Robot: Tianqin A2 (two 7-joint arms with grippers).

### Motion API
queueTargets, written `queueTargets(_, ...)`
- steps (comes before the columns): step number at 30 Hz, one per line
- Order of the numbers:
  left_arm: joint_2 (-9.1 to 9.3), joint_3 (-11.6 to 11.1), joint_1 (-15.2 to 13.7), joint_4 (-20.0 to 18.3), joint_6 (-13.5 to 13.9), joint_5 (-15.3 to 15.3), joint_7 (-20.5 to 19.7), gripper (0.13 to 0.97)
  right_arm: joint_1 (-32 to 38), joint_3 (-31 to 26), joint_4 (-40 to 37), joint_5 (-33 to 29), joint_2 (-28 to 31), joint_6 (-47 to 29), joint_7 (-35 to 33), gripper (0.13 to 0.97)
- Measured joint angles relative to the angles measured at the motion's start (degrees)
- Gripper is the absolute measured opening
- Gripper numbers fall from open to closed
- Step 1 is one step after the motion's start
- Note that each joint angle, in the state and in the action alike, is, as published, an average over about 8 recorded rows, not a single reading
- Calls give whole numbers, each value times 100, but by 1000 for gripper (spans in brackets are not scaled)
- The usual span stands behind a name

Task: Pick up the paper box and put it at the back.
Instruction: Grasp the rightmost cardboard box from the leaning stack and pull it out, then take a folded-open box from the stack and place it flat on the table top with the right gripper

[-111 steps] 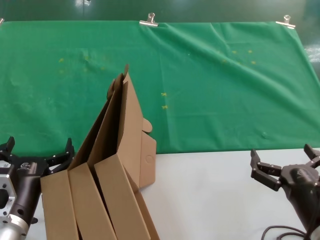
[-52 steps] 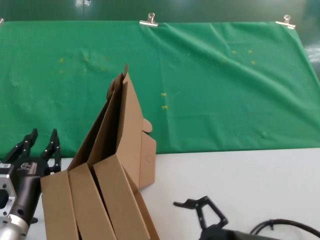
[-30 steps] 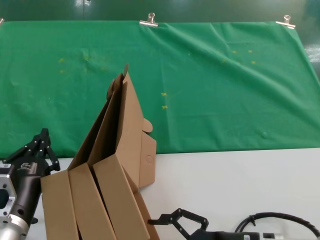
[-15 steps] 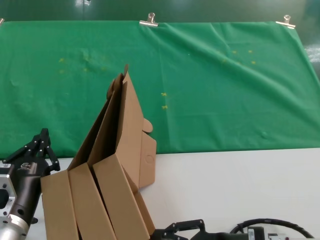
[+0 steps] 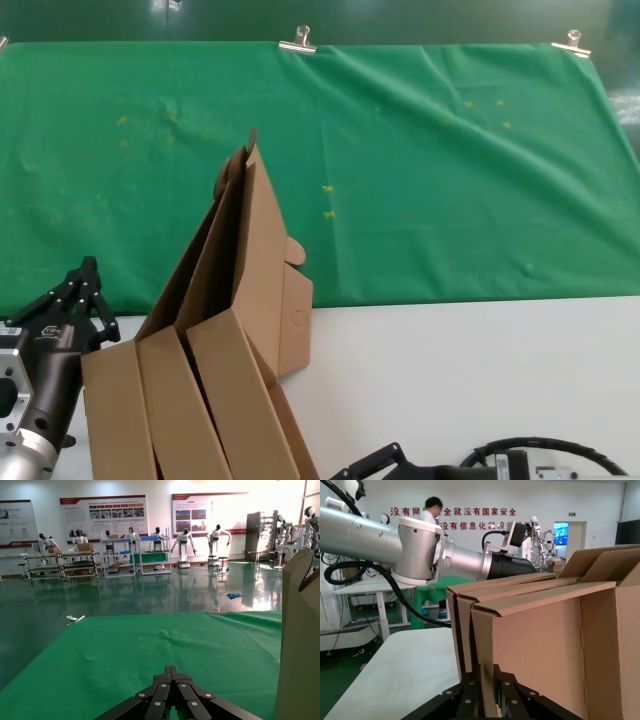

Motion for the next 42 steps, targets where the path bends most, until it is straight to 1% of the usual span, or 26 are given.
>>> queueTargets(3, 0, 0, 0, 0, 0, 0, 0, 144, -9, 1, 9, 5, 5, -3, 12, 224)
queueTargets(10, 0, 0, 0, 0, 0, 1, -3, 144, -73, 32, 94, 16, 24, 54, 46, 177)
queueTargets(13, 0, 0, 0, 0, 0, 1, -5, 144, -174, 103, 212, -13, 18, 252, 22, 161)
queueTargets(17, 0, 0, 0, 0, 0, 2, -4, 144, -464, 302, 525, -150, -33, 861, -47, 157)
queueTargets(23, 0, 0, 0, 0, 0, 3, -3, 144, -1003, 776, 1106, -438, -172, 2086, -235, 154)
queueTargets(26, 0, 0, 0, 0, 0, 3, -3, 144, -1104, 1013, 1301, -524, -228, 2600, -324, 153)
queueTargets(29, 0, 0, 0, 0, 0, 2, -3, 144, -1030, 1198, 1383, -573, -273, 2998, -359, 153)
queueTargets(32, 0, 0, 0, 0, 0, 2, -3, 144, -848, 1322, 1351, -598, -308, 3260, -396, 153)
queueTargets(36, 0, 0, 0, 0, 0, 2, -2, 144, -538, 1414, 1090, -619, -327, 3379, -640, 153)
queueTargets(39, 0, 0, 0, 0, 0, 2, -2, 144, -240, 1463, 668, -641, -314, 3324, -1071, 153)
queueTargets(42, 0, 0, 0, 0, 0, 2, -2, 144, 131, 1499, 73, -672, -282, 3203, -1641, 153)
